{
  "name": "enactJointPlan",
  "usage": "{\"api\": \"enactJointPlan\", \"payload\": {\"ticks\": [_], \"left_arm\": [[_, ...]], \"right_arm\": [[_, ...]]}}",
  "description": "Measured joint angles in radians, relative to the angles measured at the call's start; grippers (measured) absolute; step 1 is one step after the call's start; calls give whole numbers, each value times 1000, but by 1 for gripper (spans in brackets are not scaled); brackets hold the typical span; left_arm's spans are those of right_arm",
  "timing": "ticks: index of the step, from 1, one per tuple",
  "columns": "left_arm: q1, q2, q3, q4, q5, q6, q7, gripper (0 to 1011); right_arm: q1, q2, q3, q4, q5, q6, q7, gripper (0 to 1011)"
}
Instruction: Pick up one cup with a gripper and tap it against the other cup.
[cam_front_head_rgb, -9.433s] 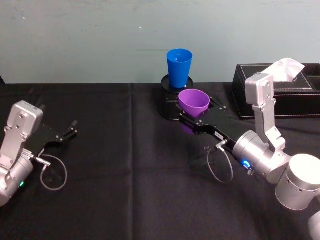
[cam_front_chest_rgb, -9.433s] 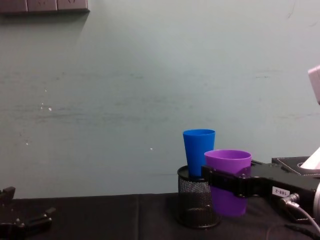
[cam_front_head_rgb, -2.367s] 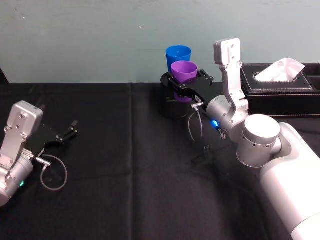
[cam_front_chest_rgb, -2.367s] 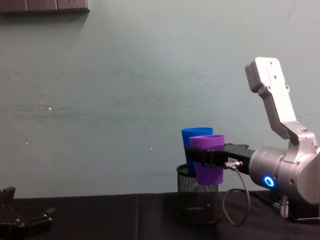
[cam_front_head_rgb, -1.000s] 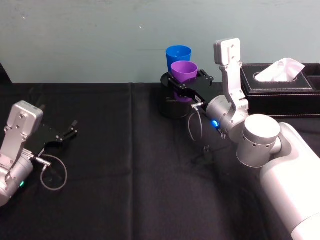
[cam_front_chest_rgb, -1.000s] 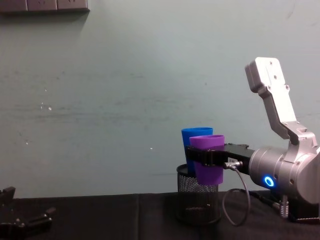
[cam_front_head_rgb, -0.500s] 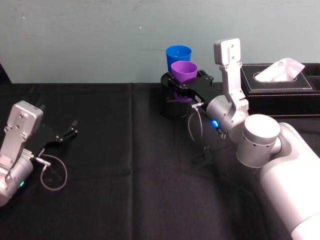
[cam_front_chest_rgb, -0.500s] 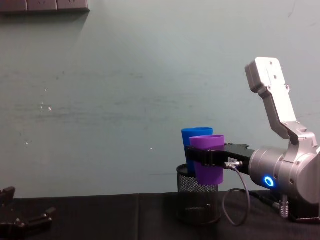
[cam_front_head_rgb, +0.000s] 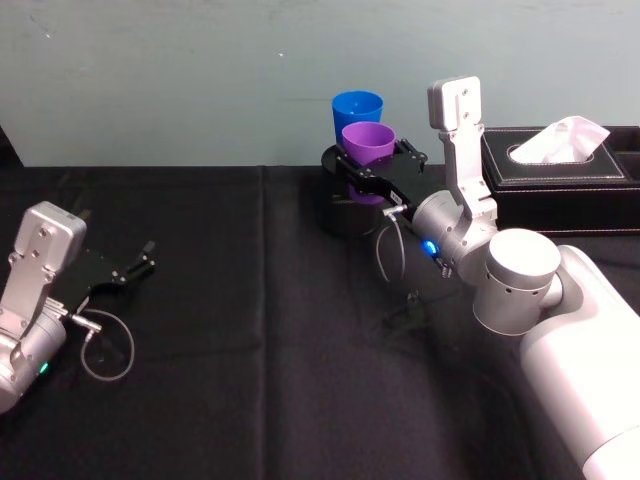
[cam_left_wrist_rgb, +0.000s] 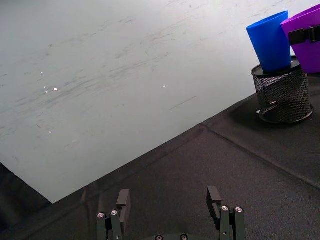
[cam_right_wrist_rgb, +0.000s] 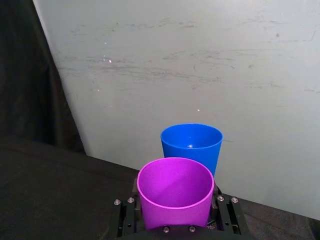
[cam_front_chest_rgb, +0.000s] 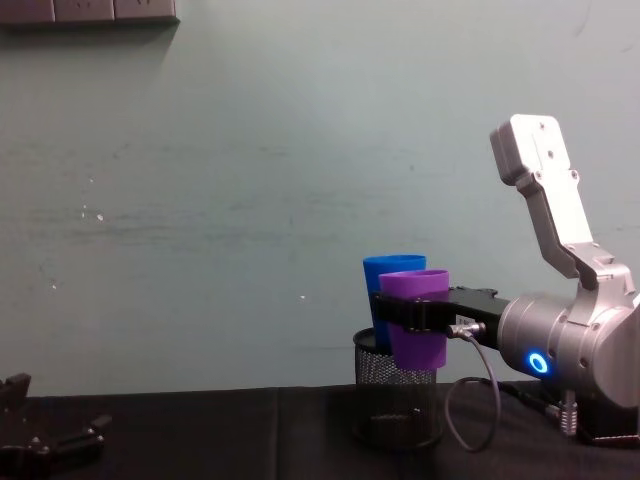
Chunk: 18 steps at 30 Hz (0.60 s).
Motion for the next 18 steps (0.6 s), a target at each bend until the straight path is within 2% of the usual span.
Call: {"api": "enactJointPlan", "payload": {"ticks": [18], "left_arm": [[0, 0, 0, 0, 0, 0, 0, 1000]], "right_arm": [[0, 0, 0, 0, 0, 0, 0, 731]]}}
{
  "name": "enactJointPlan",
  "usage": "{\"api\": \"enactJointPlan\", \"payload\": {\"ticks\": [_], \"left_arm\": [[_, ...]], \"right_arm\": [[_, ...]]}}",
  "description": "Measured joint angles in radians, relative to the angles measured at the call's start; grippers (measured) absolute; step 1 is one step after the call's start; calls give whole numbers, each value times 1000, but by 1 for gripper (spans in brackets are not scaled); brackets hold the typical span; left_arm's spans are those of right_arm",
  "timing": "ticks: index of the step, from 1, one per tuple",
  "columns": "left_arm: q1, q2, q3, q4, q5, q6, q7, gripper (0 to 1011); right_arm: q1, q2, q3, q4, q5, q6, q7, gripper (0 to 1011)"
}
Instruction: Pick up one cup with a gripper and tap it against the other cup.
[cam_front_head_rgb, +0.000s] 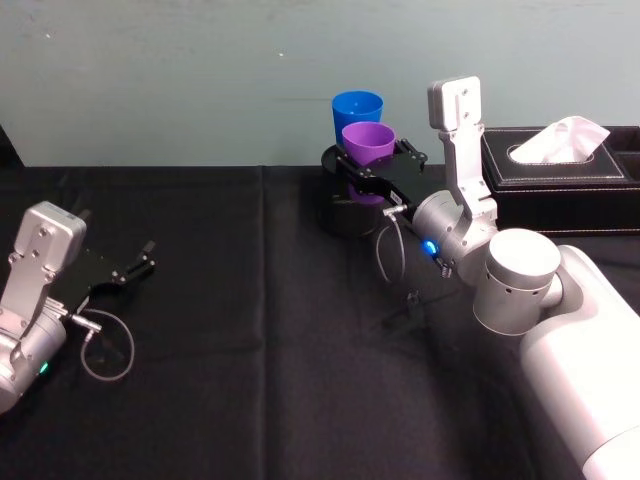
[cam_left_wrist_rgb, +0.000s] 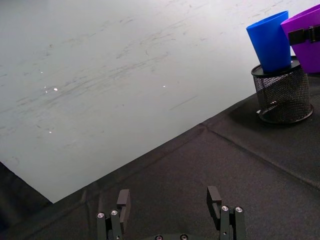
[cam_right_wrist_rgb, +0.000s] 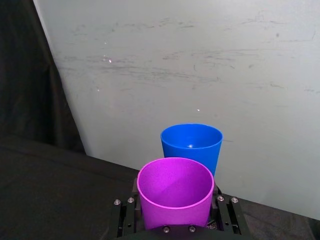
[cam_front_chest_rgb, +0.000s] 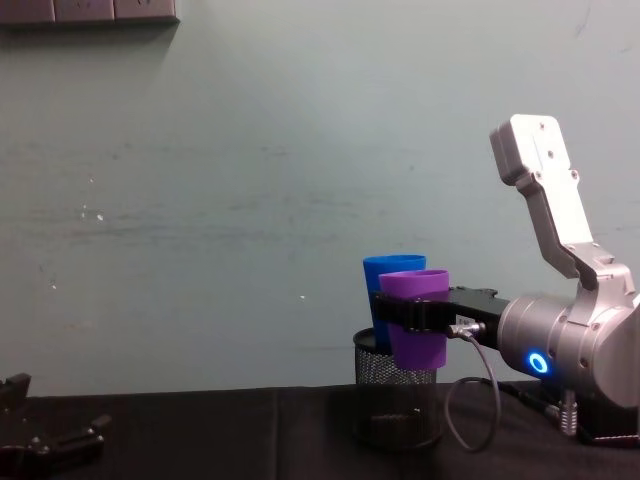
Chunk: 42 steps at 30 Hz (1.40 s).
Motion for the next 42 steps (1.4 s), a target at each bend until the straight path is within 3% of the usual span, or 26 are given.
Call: {"api": "enactJointPlan", "payload": {"ticks": [42], "left_arm": [[0, 0, 0, 0, 0, 0, 0, 1000]], "right_arm": [[0, 0, 0, 0, 0, 0, 0, 731]]}}
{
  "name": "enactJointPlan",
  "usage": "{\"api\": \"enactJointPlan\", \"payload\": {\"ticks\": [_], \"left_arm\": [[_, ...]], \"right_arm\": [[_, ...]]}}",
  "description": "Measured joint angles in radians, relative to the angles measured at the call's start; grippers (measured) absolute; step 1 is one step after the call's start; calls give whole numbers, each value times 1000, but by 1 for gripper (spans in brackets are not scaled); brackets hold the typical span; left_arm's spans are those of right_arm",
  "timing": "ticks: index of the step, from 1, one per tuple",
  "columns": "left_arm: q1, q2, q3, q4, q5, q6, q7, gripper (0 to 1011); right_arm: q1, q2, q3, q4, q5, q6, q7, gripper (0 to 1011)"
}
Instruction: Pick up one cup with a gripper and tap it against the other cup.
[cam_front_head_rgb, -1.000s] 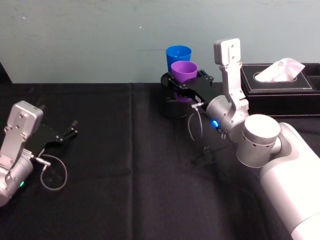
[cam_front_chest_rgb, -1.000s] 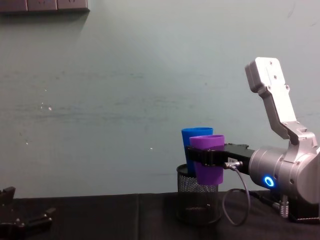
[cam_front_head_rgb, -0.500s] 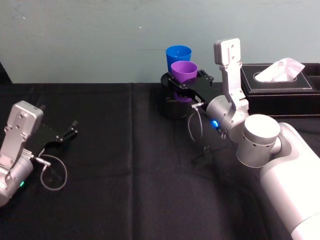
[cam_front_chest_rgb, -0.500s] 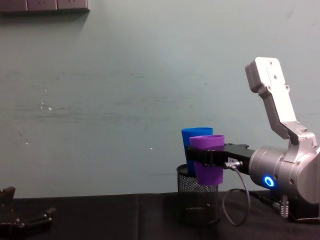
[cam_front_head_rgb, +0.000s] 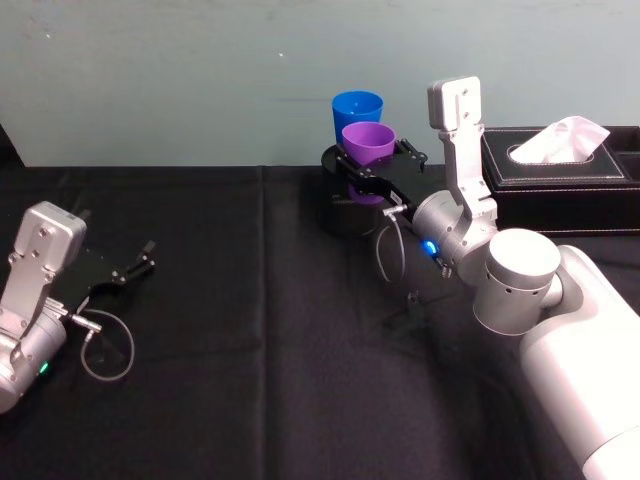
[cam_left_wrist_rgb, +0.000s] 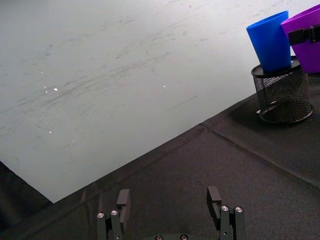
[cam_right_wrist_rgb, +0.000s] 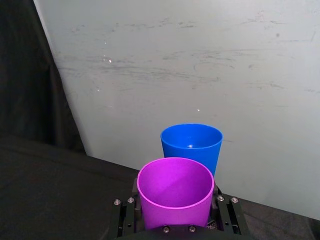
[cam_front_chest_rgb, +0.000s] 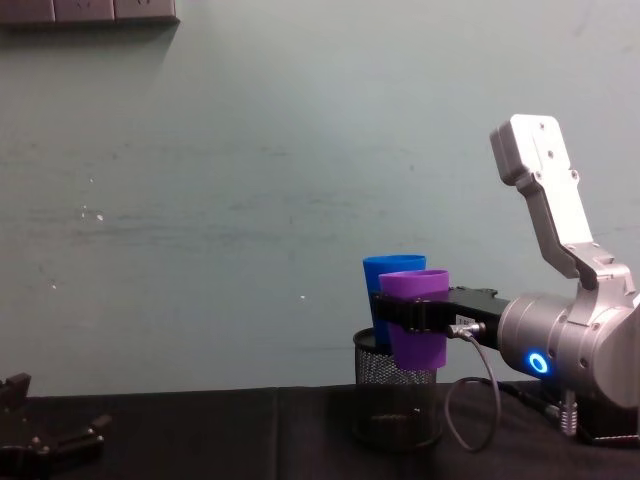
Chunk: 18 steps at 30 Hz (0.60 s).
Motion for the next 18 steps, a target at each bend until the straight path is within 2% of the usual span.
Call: {"api": "enactJointPlan", "payload": {"ticks": [18], "left_arm": [[0, 0, 0, 0, 0, 0, 0, 1000]], "right_arm": [[0, 0, 0, 0, 0, 0, 0, 731]]}}
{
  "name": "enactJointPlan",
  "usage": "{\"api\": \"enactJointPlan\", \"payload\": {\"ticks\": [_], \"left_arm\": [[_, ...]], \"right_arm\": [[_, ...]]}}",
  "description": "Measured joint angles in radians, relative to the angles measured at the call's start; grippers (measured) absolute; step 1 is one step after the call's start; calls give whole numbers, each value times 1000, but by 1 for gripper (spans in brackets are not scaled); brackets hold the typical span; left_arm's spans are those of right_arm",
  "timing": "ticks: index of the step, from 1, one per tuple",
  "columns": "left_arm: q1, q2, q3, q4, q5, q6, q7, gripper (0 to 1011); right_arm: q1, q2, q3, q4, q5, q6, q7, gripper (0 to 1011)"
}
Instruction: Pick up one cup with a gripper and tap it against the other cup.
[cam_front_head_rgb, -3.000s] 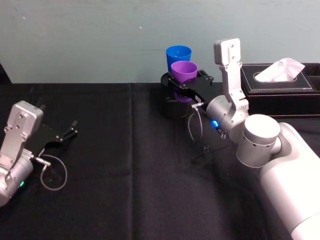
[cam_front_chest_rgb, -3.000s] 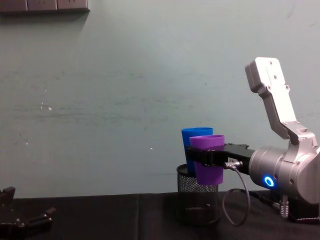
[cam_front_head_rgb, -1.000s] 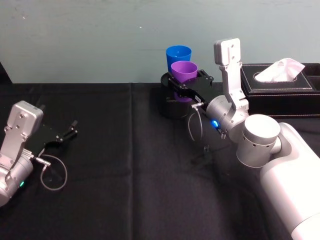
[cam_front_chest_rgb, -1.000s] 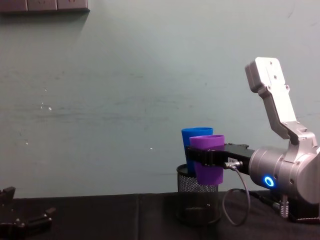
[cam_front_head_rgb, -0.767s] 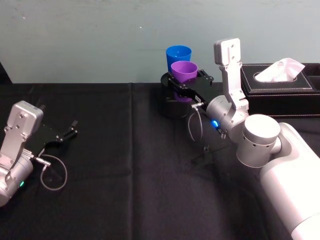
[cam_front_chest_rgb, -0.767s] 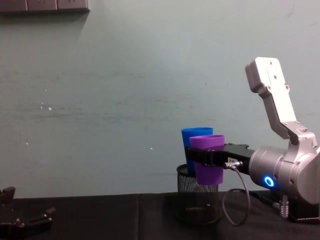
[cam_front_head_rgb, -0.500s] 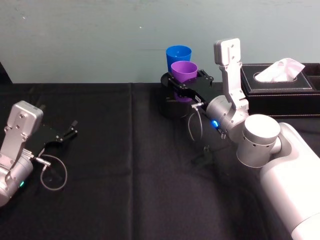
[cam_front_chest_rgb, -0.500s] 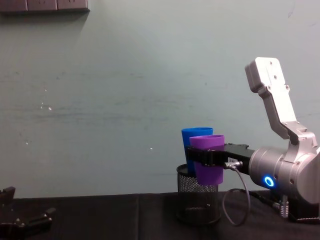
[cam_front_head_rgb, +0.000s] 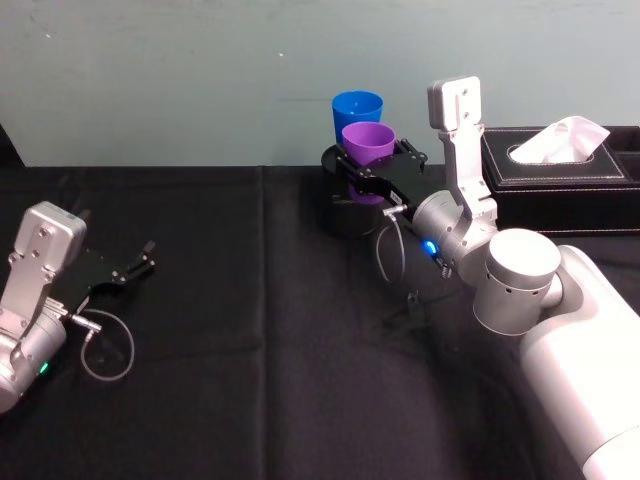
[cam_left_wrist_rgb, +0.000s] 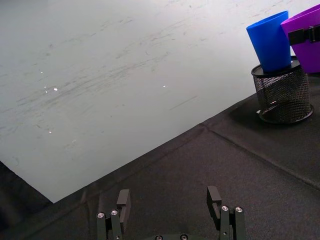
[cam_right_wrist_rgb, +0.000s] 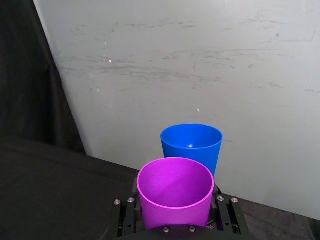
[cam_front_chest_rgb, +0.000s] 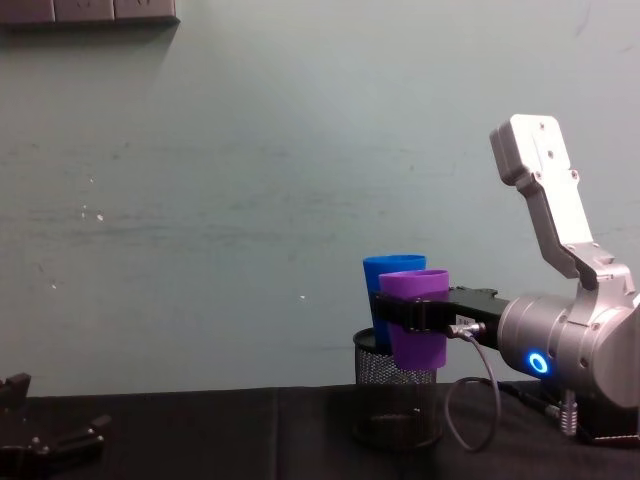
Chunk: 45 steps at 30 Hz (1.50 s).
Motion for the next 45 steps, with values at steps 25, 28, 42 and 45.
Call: {"api": "enactJointPlan", "payload": {"ticks": [25, 28, 42, 45], "left_arm": [[0, 0, 0, 0, 0, 0, 0, 1000], [0, 0, 0, 0, 0, 0, 0, 1000], [0, 0, 0, 0, 0, 0, 0, 1000], [0, 0, 0, 0, 0, 0, 0, 1000]], "right_arm": [[0, 0, 0, 0, 0, 0, 0, 731], [0, 0, 0, 0, 0, 0, 0, 731], [0, 0, 0, 0, 0, 0, 0, 731], [0, 0, 0, 0, 0, 0, 0, 731]]}}
